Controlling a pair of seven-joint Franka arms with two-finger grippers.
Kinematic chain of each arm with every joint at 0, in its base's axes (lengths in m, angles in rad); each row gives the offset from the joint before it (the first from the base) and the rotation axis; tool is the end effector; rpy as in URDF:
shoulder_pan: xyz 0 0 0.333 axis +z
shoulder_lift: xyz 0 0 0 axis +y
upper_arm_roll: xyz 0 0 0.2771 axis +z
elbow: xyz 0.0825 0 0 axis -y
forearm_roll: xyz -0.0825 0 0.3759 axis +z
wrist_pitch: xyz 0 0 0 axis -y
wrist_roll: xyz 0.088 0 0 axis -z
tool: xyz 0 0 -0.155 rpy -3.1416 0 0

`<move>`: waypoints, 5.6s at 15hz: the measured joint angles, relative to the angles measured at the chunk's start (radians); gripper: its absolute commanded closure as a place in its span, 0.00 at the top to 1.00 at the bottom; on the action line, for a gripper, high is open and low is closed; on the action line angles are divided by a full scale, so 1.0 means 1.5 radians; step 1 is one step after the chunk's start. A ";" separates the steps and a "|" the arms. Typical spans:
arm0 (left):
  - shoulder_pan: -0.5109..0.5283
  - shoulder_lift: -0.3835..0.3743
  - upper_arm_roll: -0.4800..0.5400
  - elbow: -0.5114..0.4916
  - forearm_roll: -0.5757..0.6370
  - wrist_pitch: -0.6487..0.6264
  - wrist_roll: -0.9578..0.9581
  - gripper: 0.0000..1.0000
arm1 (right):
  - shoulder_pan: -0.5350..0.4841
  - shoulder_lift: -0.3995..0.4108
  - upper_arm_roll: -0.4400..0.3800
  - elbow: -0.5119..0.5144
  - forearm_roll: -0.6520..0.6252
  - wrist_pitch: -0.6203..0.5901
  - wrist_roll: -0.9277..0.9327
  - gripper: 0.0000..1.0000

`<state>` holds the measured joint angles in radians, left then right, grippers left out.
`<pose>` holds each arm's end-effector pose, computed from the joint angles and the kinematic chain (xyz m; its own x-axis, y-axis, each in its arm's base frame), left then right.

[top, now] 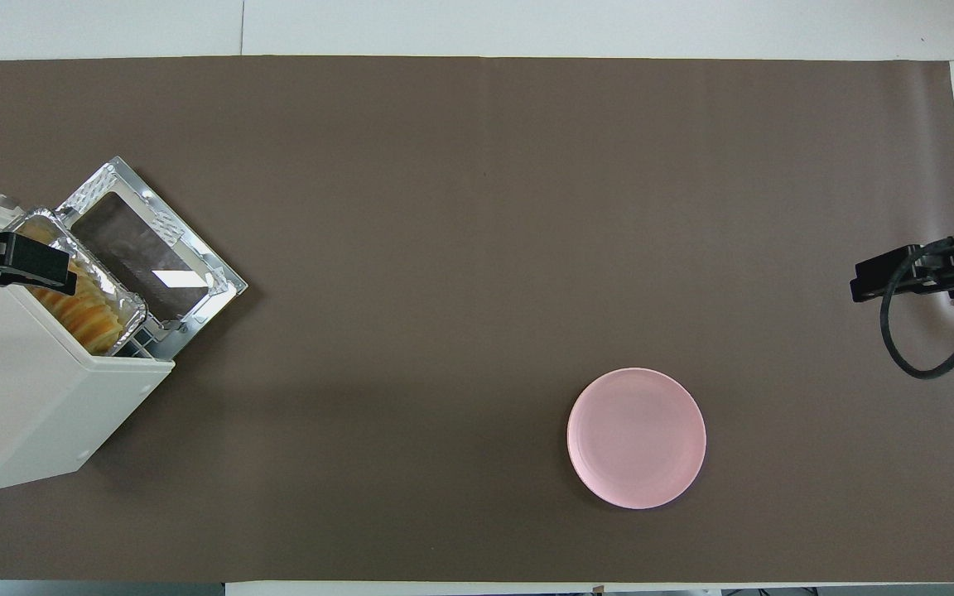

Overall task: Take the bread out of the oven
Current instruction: 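Reach the left gripper into the open oven toward the foil tray, then grasp the foil tray's edge inside the oven with the left gripper, then pull the foil tray out of the oven and set it on the table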

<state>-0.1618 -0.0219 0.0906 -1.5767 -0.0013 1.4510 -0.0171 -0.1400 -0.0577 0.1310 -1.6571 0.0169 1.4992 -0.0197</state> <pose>0.5211 -0.0370 0.5370 0.9931 -0.0541 -0.1037 -0.0542 -0.9985 0.0015 0.5167 -0.0006 0.5228 0.9949 0.0110 -0.1003 0.0099 -0.9999 -0.0113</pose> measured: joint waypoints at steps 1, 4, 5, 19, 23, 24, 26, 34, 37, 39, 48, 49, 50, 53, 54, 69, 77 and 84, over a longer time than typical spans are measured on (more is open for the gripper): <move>0.000 0.000 0.000 0.000 0.000 0.000 0.000 1.00 | 0.000 0.000 0.000 0.000 0.000 0.000 0.000 1.00; 0.000 0.000 0.000 0.000 0.000 0.001 0.001 1.00 | 0.000 0.000 0.000 0.000 0.000 0.000 0.000 1.00; 0.000 0.000 0.000 0.000 0.000 0.001 0.001 1.00 | 0.000 0.000 0.000 0.000 0.000 0.000 0.000 1.00; -0.001 0.298 0.011 0.256 0.002 0.021 -0.371 1.00 | 0.000 0.000 0.000 0.000 0.000 0.000 0.000 1.00; 0.000 0.302 0.023 0.193 0.048 0.101 -0.441 1.00 | 0.000 0.000 0.000 0.000 0.000 0.000 0.000 1.00; 0.000 0.291 0.024 0.159 0.054 0.127 -0.455 1.00 | 0.000 0.000 0.000 0.000 0.000 0.000 0.000 1.00; 0.000 0.268 0.024 0.091 0.058 0.175 -0.482 1.00 | 0.000 0.000 0.000 0.000 0.000 0.000 0.000 1.00; -0.004 0.238 0.021 -0.051 0.098 0.256 -0.546 1.00 | 0.000 0.000 0.000 0.000 0.000 0.000 0.000 1.00; -0.003 0.226 0.022 -0.087 0.099 0.283 -0.549 1.00 | 0.000 0.000 0.000 0.000 0.000 0.000 0.000 1.00; -0.002 0.222 0.023 -0.098 0.100 0.294 -0.550 1.00 | 0.000 0.000 0.000 0.000 0.000 0.000 0.000 1.00; 0.003 0.203 0.029 -0.165 0.101 0.352 -0.552 0.00 | 0.000 0.000 0.000 0.000 0.000 0.000 0.000 1.00; 0.005 0.201 0.029 -0.166 0.101 0.352 -0.552 0.00 | 0.000 0.000 0.000 0.000 0.000 0.000 0.000 1.00; 0.008 0.200 0.028 -0.167 0.102 0.352 -0.552 0.00 | 0.000 0.000 0.000 0.000 0.000 0.000 0.000 1.00; 0.010 0.198 0.028 -0.167 0.103 0.352 -0.522 0.00 | 0.000 0.000 0.000 0.000 0.000 0.000 0.000 1.00; 0.009 0.197 0.026 -0.165 0.103 0.353 -0.508 0.00 | 0.000 0.000 0.000 0.000 0.000 0.000 0.000 1.00; -0.284 0.327 -0.045 0.019 0.021 0.344 -0.440 0.00 | 0.000 0.000 0.000 0.000 0.000 0.000 0.000 1.00; -0.381 0.357 -0.047 0.024 0.011 0.406 -0.433 0.05 | 0.000 0.000 0.000 0.000 0.000 0.000 0.000 1.00; -0.409 0.371 -0.042 0.030 0.010 0.422 -0.433 1.00 | 0.000 0.000 0.000 0.000 0.000 0.000 0.000 1.00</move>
<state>-0.7756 0.5353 0.0281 -1.5318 0.0137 2.0839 -0.6671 -0.1400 -0.0577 0.1310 -1.6571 0.0169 1.4992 -0.0197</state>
